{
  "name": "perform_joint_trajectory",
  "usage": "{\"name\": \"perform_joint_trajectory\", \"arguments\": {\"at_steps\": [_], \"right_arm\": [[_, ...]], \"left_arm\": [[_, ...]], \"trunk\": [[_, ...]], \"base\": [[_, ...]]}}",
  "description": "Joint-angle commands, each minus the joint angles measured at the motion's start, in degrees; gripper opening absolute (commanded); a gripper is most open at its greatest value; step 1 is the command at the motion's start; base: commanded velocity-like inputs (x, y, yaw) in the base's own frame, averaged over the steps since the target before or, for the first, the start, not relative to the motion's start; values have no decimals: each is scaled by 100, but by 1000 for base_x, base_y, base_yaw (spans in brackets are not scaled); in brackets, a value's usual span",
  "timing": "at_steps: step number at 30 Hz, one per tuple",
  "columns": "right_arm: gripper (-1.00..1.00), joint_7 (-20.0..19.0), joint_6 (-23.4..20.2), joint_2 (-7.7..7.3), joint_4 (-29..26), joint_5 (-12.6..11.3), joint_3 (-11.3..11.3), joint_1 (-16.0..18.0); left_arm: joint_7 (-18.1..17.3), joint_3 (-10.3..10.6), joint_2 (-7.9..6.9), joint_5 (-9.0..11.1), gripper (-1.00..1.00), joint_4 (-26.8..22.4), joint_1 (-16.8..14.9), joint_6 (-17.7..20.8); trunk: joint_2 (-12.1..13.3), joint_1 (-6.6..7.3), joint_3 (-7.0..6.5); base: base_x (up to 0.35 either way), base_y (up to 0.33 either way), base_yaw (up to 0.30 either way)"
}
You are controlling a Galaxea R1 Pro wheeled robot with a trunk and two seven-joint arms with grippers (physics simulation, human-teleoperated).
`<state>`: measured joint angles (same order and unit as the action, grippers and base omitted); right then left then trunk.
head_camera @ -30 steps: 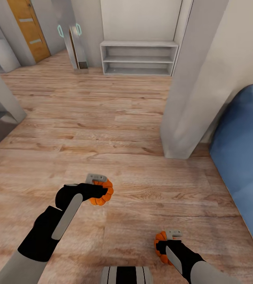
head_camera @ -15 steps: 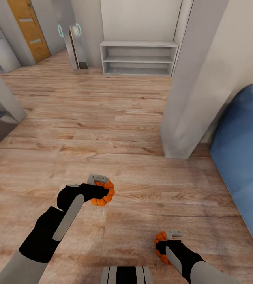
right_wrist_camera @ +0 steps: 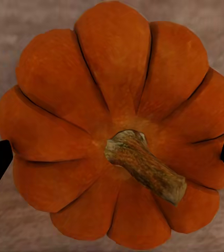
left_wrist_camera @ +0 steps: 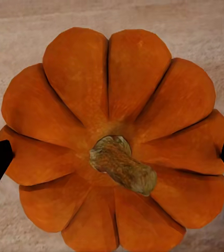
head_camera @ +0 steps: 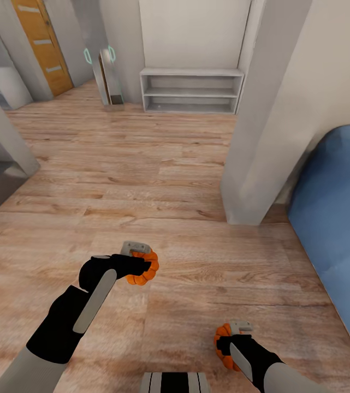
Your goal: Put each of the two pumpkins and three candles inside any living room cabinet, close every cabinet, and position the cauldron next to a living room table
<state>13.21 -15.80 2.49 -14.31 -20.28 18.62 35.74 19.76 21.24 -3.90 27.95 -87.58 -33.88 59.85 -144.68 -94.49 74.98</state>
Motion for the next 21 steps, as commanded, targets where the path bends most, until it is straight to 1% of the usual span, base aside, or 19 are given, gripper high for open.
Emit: {"name": "perform_joint_trajectory", "arguments": {"at_steps": [1,9,12,21], "right_arm": [[-100,26,-28,-3,-10,-69,44,1],[-100,24,-24,-3,-18,-71,41,2],[-100,22,51,-5,-25,-72,40,3],[-100,-240,157,-24,-152,-83,-11,-4]], "left_arm": [[63,11,-5,53,-100,-5,-4,15],[63,11,-5,53,-100,-5,-4,15],[63,11,-5,53,-100,-5,-4,15],[63,4,-5,35,-100,2,-4,15]], "trunk": [[0,3,-18],[11,24,-196],[15,31,-262],[27,55,-461]], "base": [[0,0,0],[0,0,0],[0,0,0],[0,0,0]]}}
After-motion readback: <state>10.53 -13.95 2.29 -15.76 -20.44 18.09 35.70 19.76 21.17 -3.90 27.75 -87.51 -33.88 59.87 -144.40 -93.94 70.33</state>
